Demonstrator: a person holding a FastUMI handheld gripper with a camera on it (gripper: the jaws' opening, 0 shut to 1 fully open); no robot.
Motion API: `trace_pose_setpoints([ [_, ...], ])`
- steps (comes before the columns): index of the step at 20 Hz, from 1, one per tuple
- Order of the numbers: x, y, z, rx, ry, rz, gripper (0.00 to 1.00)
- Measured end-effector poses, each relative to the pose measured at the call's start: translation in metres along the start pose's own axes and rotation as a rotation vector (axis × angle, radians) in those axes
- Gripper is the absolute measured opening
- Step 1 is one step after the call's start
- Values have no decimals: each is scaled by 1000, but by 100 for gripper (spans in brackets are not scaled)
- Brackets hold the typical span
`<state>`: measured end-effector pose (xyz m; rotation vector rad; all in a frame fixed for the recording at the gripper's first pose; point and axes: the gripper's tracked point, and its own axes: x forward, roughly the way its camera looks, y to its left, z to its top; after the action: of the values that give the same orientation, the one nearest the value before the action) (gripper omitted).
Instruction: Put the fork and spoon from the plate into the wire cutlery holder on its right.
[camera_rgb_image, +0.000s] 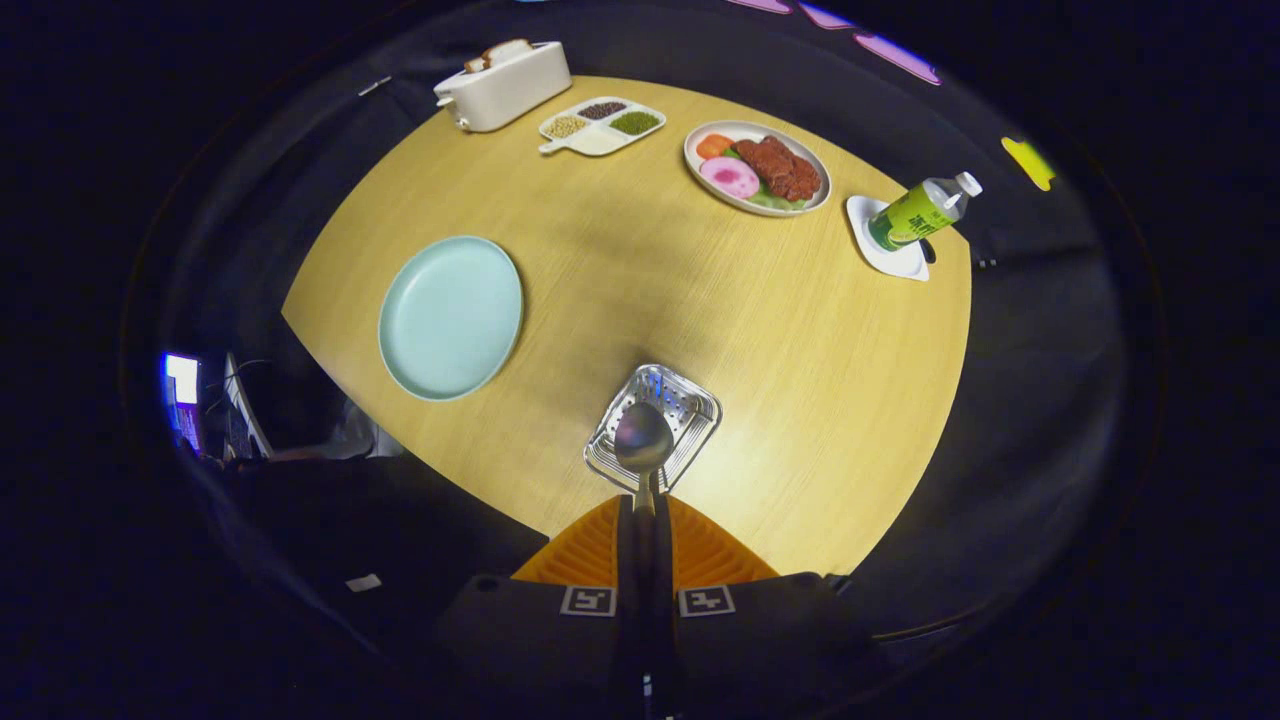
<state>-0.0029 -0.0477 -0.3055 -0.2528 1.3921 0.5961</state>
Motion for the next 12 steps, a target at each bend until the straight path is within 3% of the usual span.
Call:
trace_pose_setpoints([
  [5,42,-9,10,-15,96,-9,8],
  [12,68,-7,28,29,93,26,9],
])
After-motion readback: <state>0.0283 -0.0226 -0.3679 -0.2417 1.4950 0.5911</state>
